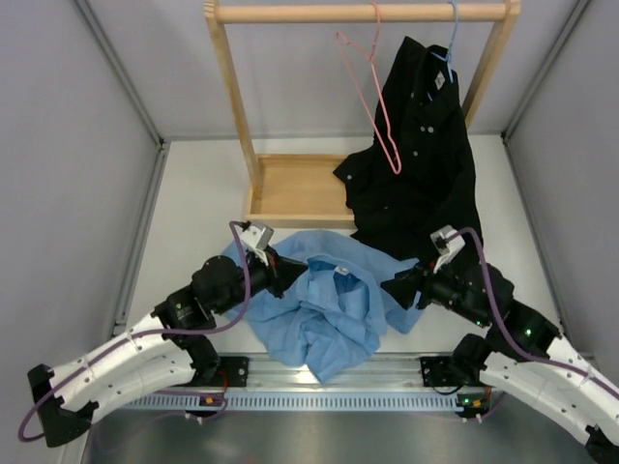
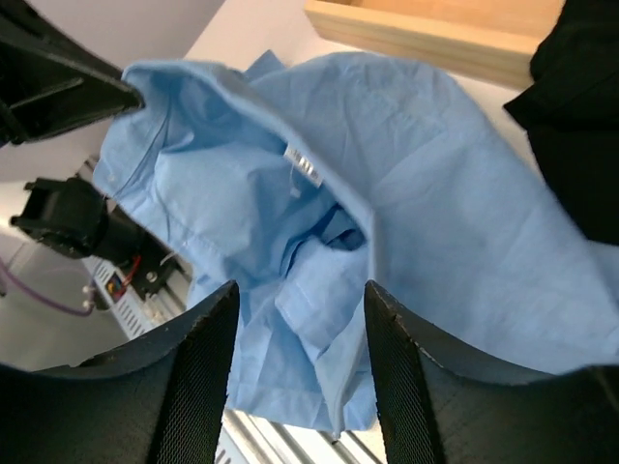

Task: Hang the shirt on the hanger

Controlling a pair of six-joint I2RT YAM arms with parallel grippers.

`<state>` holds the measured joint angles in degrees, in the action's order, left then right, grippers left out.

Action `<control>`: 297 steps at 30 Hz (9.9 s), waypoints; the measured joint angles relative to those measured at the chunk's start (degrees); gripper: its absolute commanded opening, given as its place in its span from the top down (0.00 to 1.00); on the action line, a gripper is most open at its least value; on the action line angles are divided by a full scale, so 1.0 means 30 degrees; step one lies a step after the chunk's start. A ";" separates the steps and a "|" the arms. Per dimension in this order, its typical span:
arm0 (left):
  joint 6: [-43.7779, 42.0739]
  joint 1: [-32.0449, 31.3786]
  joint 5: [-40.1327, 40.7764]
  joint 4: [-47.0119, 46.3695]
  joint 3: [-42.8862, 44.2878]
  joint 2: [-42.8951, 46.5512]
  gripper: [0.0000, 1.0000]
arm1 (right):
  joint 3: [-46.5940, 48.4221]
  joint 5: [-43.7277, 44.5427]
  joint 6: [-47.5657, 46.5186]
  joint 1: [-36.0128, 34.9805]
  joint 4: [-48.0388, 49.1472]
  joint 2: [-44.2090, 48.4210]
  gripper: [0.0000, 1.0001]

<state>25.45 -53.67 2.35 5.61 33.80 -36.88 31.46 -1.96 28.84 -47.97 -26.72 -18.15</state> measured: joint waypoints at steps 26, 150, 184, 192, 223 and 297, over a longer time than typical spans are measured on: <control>0.0291 0.0000 0.1035 0.0729 0.1763 -0.0627 1.00 | 0.1566 -0.0765 -0.4124 -0.0015 0.2426 -1.0695 1.00; 0.2069 0.0000 0.0401 0.5595 0.5377 -0.4583 1.00 | 2.9696 -0.0160 -0.6543 0.7461 -0.5807 -2.4669 1.00; 0.3111 0.4393 0.2987 0.5049 0.8837 -1.3602 1.00 | 1.0353 -0.9347 -0.6543 0.7482 -0.6302 -0.5333 1.00; 0.3067 0.5166 0.1690 0.5034 0.9974 -1.4025 1.00 | 0.9959 -0.8779 -0.6739 0.7490 -0.7985 -0.4371 1.00; 0.0066 0.4575 -0.8138 0.5632 1.1482 -1.2014 1.00 | 0.6120 -1.2313 -0.5625 0.7504 -0.5938 -0.6550 1.00; -0.8655 0.3840 -0.8131 1.8557 2.6483 -1.3566 0.43 | 0.1800 -1.0287 -0.3927 0.2645 1.6852 -0.9952 1.00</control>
<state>-0.51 -42.15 -22.04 61.28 113.25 -77.58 36.86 -32.82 17.06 -40.03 23.83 -48.01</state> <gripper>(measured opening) 0.325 0.004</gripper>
